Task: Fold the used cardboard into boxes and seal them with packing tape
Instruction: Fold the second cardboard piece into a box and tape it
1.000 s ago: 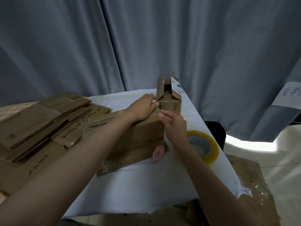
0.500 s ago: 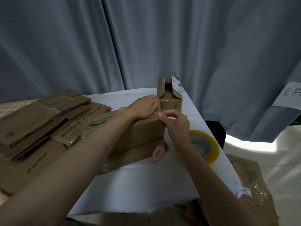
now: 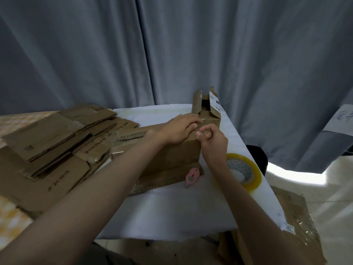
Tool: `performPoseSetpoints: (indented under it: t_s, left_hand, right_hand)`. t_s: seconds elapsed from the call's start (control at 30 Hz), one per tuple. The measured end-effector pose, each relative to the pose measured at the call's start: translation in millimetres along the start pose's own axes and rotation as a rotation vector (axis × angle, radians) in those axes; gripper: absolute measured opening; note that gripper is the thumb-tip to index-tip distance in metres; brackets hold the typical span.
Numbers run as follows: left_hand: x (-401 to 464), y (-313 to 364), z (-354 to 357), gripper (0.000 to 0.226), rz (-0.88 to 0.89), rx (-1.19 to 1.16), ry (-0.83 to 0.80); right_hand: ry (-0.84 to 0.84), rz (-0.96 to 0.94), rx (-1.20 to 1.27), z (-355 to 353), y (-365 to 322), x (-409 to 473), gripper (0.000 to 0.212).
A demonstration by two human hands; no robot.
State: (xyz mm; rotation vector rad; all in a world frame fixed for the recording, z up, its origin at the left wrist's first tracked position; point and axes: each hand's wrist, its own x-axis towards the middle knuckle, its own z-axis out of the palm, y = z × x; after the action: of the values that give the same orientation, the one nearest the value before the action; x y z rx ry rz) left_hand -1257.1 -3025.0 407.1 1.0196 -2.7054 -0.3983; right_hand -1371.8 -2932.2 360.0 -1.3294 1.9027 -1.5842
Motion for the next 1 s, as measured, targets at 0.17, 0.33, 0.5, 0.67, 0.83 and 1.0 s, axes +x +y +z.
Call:
performPoseSetpoints:
  t_s: [0.17, 0.33, 0.5, 0.67, 0.83, 1.0]
  left_hand:
    - [-72.1, -19.6, -24.8, 0.035, -0.203, -0.006, 0.305]
    - [-154.2, -51.9, -39.7, 0.032, -0.447, 0.058, 0.477]
    - [-178.3, -67.8, -33.5, 0.050, -0.525, -0.016, 0.254]
    - [-181.1, -65.7, -9.1, 0.062, -0.553, -0.342, 0.342]
    - [-183.6, -62.2, 6.6, 0.065, -0.609, -0.842, 0.535]
    - [-186.8, -77.0, -1.3, 0.061, -0.607, -0.762, 0.494]
  right_hand:
    - [0.014, -0.101, -0.324, 2.5, -24.4, -5.3, 0.017]
    - [-0.314, -0.409, -0.369, 41.5, -77.2, -14.8, 0.025]
    - [-0.646, -0.387, -0.515, 80.7, -91.0, -18.6, 0.046]
    - [-0.692, -0.410, -0.571, 87.9, -73.1, -19.0, 0.050]
    - [-0.684, -0.433, -0.588, 94.1, -68.7, -19.2, 0.050]
    - [-0.661, -0.456, -0.586, 95.7, -63.8, -21.2, 0.049]
